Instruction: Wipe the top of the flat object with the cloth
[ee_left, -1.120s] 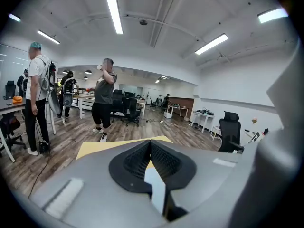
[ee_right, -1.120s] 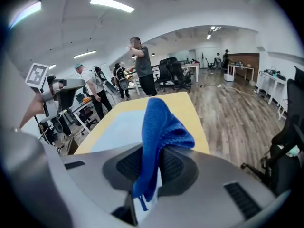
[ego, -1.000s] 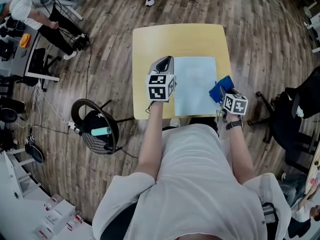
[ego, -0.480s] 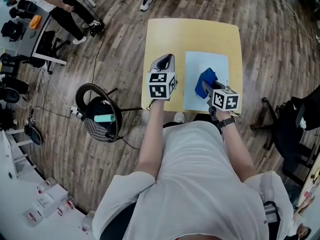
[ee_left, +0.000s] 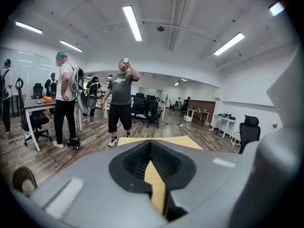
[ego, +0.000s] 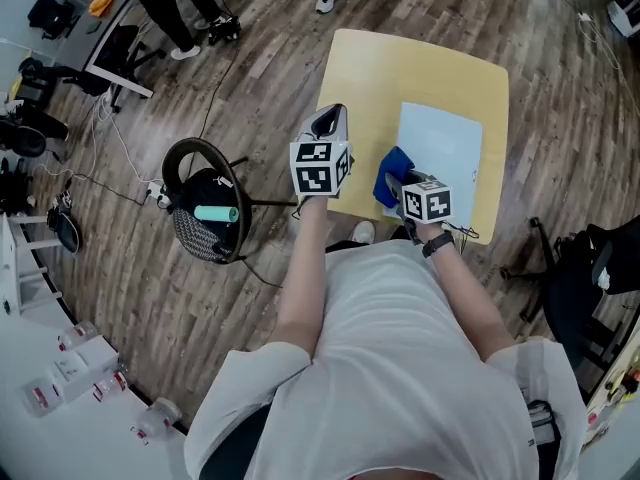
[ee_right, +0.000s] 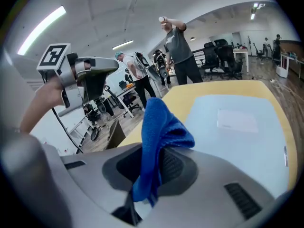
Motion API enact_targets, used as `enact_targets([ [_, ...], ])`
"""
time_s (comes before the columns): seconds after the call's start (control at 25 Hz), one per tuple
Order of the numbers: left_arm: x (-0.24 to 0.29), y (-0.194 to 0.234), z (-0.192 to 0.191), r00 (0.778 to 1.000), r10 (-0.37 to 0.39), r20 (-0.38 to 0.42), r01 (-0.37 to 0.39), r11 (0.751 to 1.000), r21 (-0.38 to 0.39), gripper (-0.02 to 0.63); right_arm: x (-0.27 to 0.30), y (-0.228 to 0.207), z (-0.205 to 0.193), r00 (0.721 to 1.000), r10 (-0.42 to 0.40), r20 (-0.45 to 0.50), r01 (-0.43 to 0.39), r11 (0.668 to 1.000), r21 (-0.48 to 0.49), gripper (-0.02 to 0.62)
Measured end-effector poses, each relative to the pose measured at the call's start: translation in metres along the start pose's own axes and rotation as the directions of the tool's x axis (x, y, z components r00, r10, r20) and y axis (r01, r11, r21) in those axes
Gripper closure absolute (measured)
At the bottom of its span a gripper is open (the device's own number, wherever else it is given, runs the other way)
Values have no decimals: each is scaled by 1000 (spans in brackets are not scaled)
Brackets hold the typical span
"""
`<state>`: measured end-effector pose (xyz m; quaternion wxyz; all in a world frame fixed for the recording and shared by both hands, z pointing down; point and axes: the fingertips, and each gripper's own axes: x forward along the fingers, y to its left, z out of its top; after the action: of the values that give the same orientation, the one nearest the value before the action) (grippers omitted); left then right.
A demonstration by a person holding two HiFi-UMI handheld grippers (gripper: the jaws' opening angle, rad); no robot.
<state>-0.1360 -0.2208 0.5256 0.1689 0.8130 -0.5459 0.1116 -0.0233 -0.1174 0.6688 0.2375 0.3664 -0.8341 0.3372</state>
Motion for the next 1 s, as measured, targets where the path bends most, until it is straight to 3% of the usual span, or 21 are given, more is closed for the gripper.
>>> enact_targets([
  [0.2,7,-1,0,1000,-16,-1,16,1000,-18,595,-25,-33,-23,995,-96,-21,97,995,39,528],
  [0.36,25,-34,0,996,-89,-18,89,996,-4,595,-61,-68,-39,983,-181,2,180,980,89,528],
  [0.72,60,-124,-8,963,-260,-77,265,962,66,595,-154,-147,-85,923,-380,53,345,882,322,528],
  [1.0,64,-151,-14,951,-292,-103,301,949,91,595,-197,-176,-111,883,-465,59,405,820,404,528],
])
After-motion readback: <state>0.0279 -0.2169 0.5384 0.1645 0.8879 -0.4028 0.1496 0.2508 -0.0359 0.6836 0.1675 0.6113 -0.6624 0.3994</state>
